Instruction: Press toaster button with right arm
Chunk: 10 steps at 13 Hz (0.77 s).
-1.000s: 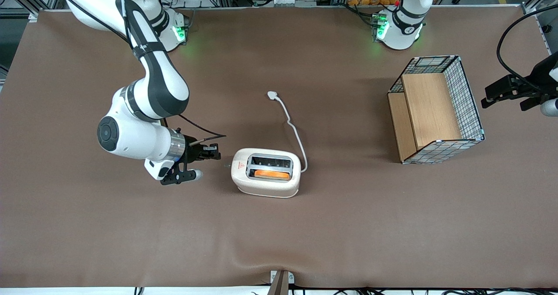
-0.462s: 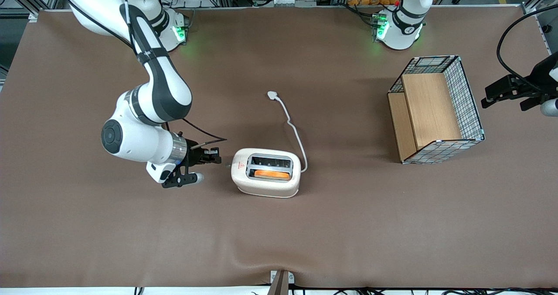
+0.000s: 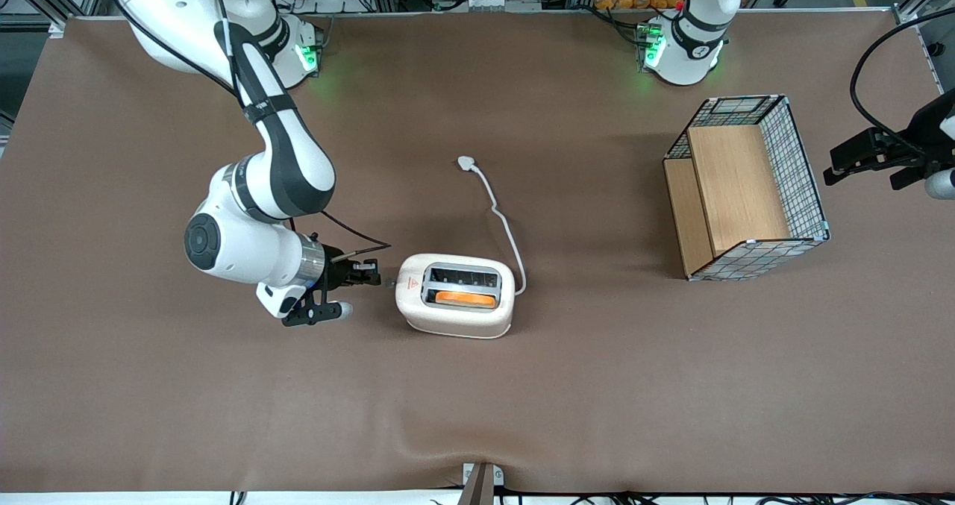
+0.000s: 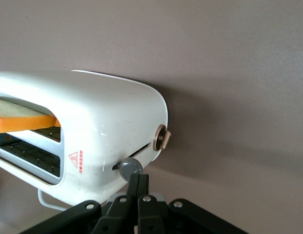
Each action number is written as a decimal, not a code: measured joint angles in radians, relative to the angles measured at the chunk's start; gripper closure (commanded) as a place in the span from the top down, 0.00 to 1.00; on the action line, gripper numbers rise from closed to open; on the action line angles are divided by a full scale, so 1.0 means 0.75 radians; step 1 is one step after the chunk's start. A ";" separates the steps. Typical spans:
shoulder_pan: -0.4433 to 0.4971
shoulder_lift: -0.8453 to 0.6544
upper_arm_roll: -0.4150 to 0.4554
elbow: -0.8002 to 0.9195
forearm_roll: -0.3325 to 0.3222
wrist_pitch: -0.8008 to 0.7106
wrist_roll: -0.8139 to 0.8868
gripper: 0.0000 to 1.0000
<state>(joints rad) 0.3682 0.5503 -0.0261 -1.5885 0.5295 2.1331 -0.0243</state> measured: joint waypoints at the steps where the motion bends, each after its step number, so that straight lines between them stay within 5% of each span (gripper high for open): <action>1: 0.002 0.005 0.001 0.000 0.000 0.010 0.000 0.00; 10: 0.026 0.049 0.001 0.000 0.000 0.069 0.000 0.00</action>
<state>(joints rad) 0.3877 0.5867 -0.0254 -1.5884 0.5295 2.1845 -0.0244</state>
